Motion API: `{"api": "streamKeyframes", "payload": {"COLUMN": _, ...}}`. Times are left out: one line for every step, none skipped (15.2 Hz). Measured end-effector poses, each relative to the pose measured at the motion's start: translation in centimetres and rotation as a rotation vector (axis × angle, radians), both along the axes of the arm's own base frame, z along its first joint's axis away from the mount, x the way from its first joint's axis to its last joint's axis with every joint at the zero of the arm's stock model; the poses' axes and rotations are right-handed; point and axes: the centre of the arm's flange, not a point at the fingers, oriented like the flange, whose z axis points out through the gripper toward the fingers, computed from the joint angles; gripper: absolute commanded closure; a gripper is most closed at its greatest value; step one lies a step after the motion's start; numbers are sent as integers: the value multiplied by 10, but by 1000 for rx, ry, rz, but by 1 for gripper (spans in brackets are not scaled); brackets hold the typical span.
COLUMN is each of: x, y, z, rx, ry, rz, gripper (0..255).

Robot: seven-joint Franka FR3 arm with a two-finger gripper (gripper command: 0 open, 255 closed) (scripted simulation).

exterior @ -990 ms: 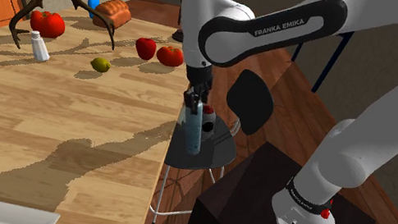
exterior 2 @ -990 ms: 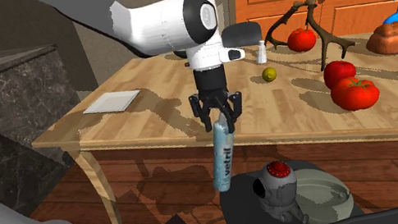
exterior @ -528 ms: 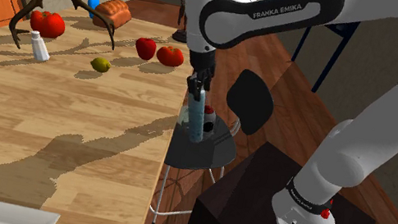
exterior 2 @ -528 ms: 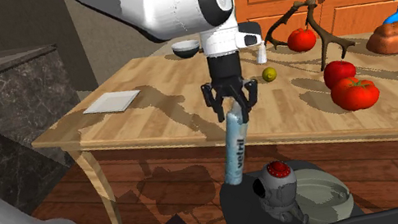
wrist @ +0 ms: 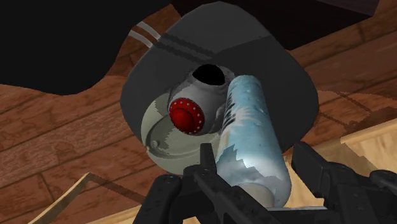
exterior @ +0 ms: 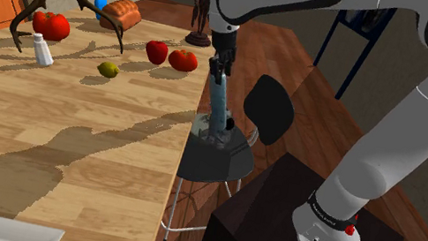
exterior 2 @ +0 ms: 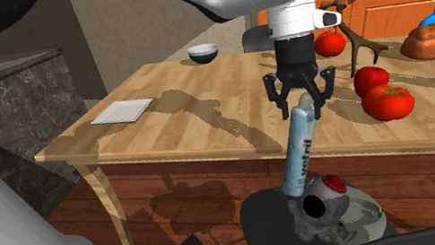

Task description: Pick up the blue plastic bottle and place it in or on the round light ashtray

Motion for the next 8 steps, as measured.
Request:
{"api": "streamKeyframes", "payload": {"x": 6, "y": -7, "z": 4, "rx": 1, "ry": -1, "rz": 1, "gripper": 255}}
{"api": "streamKeyframes", "payload": {"x": 14, "y": -15, "z": 7, "rx": 0, "ry": 0, "rz": 1, "gripper": 255}}
{"api": "streamKeyframes", "payload": {"x": 22, "y": -25, "z": 9, "rx": 0, "ry": 0, "rz": 1, "gripper": 255}}
{"api": "streamKeyframes", "payload": {"x": 30, "y": -36, "z": 14, "rx": 0, "ry": 1, "rz": 0, "gripper": 255}}
{"api": "streamKeyframes", "payload": {"x": 36, "y": -45, "z": 19, "rx": 0, "ry": 0, "rz": 0, "gripper": 255}}
{"api": "streamKeyframes", "payload": {"x": 44, "y": -54, "z": 22, "rx": 0, "ry": 0, "rz": 0, "gripper": 255}}
{"api": "streamKeyframes", "payload": {"x": 54, "y": -67, "z": 26, "rx": 0, "ry": 0, "rz": 0, "gripper": 255}}
{"api": "streamKeyframes", "payload": {"x": 63, "y": -76, "z": 31, "rx": 0, "ry": 1, "rz": 0, "gripper": 255}}
